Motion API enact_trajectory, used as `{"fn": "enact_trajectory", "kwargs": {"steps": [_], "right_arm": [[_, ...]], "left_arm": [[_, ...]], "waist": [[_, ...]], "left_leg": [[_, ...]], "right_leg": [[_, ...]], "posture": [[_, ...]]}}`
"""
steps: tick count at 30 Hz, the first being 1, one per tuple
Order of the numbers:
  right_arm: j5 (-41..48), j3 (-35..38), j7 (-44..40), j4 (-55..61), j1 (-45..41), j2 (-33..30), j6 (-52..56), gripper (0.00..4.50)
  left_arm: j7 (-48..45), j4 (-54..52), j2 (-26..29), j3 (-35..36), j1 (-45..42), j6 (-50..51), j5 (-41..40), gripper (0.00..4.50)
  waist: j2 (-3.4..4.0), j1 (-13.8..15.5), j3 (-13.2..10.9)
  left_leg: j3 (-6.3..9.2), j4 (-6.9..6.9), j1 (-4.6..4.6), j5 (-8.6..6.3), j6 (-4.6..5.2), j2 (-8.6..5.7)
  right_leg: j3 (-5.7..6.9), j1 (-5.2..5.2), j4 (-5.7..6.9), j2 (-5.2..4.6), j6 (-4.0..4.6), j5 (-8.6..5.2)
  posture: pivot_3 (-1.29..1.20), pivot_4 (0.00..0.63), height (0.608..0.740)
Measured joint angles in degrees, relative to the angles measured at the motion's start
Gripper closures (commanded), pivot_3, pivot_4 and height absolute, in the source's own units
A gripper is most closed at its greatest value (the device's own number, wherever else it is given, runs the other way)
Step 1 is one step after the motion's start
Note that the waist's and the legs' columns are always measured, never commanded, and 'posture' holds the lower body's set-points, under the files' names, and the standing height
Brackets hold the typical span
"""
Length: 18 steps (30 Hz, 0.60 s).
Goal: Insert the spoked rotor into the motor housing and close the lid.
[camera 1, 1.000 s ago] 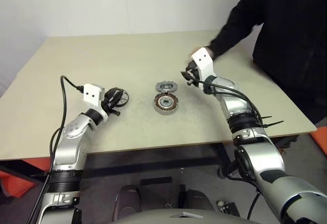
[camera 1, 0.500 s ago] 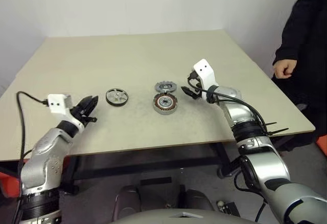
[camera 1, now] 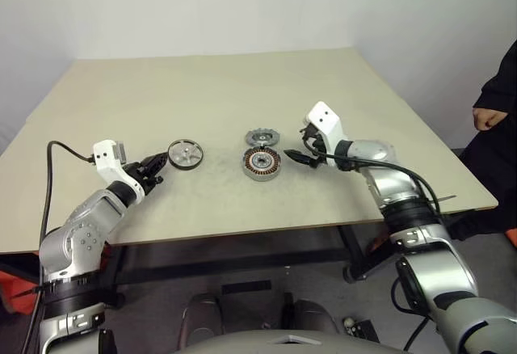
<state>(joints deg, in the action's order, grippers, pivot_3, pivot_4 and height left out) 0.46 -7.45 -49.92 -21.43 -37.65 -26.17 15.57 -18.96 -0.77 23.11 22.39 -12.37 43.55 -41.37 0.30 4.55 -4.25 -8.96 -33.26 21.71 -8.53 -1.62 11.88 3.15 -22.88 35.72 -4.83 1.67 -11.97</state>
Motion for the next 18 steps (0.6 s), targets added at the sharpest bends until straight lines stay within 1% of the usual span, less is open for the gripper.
{"fn": "enact_trajectory", "kwargs": {"steps": [3, 8, 11, 18], "right_arm": [[0.5, 0.0, -1.52, 0.83, 0.43, -1.15, -0.03, 0.56], [0.89, 0.01, -1.55, 2.24, 0.67, -1.47, -0.03, 0.56], [1.02, 0.01, -1.43, 2.57, 0.8, -1.5, 0.02, 0.56], [1.02, 0.0, -1.12, 2.99, 0.83, -1.5, 0.05, 0.56]], "left_arm": [[-1.08, 4.18, 1.3, -0.27, -2.21, 0.79, 0.15, 3.2], [-1.88, 11.16, 1.73, -0.26, -5.96, 1.38, 0.66, 3.2], [-2.22, 14.58, 0.41, -0.3, -8.55, 1.39, 0.87, 3.2], [-3.0, 18.43, -3.12, -0.17, -11.68, 1.32, 0.82, 3.2]], "waist": [[0.0, 0.11, 0.0], [0.0, 0.4, 0.0], [0.0, 0.93, 0.0], [0.0, 1.21, 0.0]], "left_leg": [[0.0, 0.01, 0.01, 0.0, 0.0, -0.01], [0.0, 0.0, 0.0, 0.0, 0.0, -0.02], [0.0, 0.0, -0.02, 0.0, 0.0, -0.02], [0.0, 0.0, -0.01, 0.0, 0.0, -0.02]], "right_leg": [[0.0, 0.0, -0.01, 0.0, 0.25, 0.15], [0.0, 0.02, -0.02, -0.01, 0.24, 0.14], [0.0, 0.04, -0.02, -0.02, 0.19, 0.11], [0.01, 0.08, -0.04, -0.02, 0.26, 0.15]], "posture": [[0.0, 0.0, 0.74], [0.0, 0.0, 0.74], [0.0, 0.0, 0.74], [0.0, 0.0, 0.74]]}}
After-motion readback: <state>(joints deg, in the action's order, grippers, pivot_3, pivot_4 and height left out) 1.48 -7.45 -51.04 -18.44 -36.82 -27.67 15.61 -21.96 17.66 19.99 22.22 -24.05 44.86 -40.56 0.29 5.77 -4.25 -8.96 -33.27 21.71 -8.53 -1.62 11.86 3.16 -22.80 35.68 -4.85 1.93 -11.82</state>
